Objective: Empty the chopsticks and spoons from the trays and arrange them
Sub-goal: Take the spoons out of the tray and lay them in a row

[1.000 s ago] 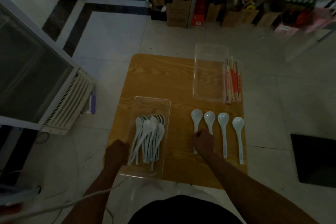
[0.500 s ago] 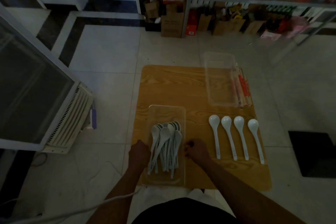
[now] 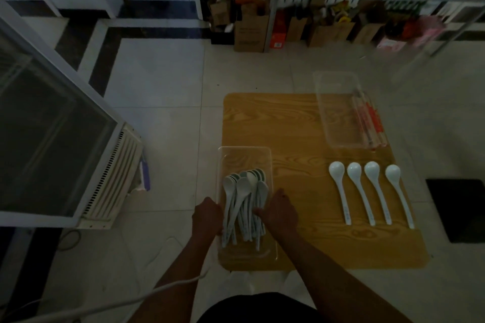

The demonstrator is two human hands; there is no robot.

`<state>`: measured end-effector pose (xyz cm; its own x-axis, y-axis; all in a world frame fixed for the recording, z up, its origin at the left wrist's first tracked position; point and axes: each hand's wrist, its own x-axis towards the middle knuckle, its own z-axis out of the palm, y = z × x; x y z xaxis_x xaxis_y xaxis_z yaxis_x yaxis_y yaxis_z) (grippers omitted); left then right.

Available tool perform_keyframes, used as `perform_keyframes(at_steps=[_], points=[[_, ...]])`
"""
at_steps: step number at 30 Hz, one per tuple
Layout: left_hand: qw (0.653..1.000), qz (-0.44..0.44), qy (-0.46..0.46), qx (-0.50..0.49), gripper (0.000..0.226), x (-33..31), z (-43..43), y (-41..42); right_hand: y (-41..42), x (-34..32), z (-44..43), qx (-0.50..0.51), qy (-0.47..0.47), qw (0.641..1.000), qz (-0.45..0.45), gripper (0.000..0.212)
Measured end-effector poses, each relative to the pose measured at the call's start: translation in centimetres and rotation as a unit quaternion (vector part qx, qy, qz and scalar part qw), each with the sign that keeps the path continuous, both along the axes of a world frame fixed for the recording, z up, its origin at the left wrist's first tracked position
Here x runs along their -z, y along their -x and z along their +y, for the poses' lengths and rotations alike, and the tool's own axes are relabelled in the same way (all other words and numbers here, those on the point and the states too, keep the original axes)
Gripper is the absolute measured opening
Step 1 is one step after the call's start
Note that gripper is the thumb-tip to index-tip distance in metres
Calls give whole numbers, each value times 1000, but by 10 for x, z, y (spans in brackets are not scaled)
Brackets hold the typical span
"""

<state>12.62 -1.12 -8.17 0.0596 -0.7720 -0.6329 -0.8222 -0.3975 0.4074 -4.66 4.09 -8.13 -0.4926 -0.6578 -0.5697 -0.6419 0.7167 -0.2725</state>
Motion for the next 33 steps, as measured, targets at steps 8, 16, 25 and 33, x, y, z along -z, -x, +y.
perform_keyframes(at_steps=[8, 16, 25, 33], points=[[1000, 5, 4, 17, 24, 3, -2, -3, -6, -3, -5, 15, 10, 1000, 14, 56], [1000, 1, 1, 15, 19, 4, -2, -2, 6, -8, -2, 32, 73, 996, -24, 41], [999, 8, 12, 29, 18, 8, -1, -1, 62, -20, -4, 83, 169, 975, -122, 35], [999, -5, 20, 31, 20, 5, 1, 3, 155, -19, 4, 259, 148, 928, -223, 17]])
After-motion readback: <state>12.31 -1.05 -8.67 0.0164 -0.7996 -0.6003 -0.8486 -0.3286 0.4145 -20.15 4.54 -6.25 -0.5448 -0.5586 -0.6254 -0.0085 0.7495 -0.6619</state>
